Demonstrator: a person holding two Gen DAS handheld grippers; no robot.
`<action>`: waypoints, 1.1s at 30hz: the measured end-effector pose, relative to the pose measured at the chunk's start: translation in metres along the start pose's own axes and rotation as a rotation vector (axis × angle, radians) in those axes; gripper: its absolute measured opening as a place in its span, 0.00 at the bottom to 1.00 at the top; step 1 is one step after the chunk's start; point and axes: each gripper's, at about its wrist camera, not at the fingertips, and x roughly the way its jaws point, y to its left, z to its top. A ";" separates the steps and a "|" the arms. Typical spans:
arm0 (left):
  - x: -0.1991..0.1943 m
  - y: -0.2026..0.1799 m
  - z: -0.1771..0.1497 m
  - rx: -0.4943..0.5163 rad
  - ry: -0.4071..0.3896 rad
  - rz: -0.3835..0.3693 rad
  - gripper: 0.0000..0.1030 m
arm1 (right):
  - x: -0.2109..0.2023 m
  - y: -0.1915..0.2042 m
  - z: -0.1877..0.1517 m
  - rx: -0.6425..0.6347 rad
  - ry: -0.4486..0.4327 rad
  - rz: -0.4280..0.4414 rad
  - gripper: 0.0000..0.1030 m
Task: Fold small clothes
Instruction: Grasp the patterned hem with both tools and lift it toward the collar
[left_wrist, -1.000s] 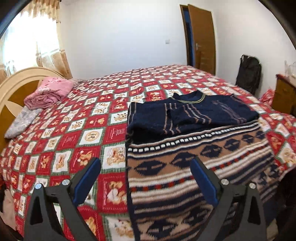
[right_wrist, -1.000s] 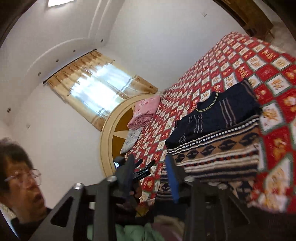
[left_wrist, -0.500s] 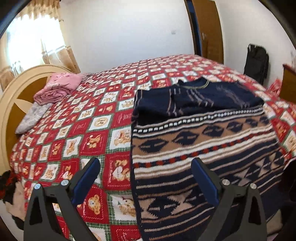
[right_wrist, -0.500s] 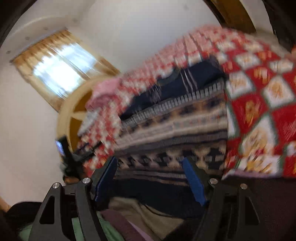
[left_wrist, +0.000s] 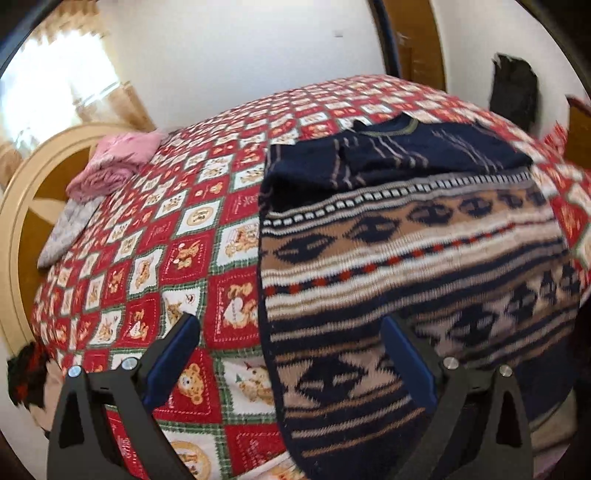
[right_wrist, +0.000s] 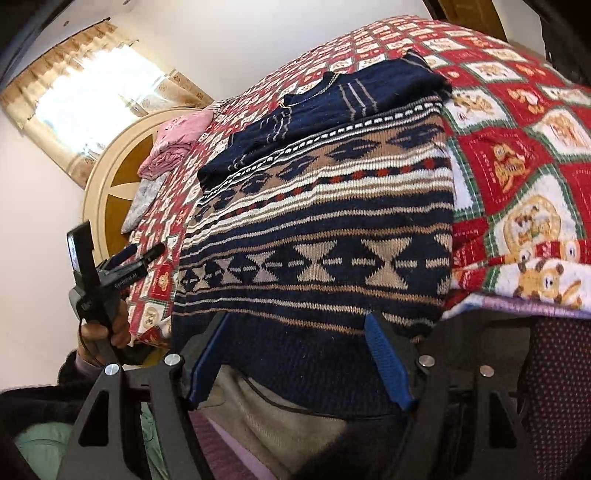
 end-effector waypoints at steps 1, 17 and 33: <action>-0.001 0.001 -0.005 0.007 0.004 -0.028 0.98 | 0.000 0.000 -0.003 -0.008 0.013 -0.002 0.72; 0.015 0.025 -0.082 -0.157 0.182 -0.329 0.98 | 0.020 -0.048 -0.035 0.129 0.099 -0.158 0.71; 0.045 0.007 -0.101 -0.187 0.325 -0.426 0.97 | 0.067 -0.081 -0.052 0.281 0.180 -0.104 0.72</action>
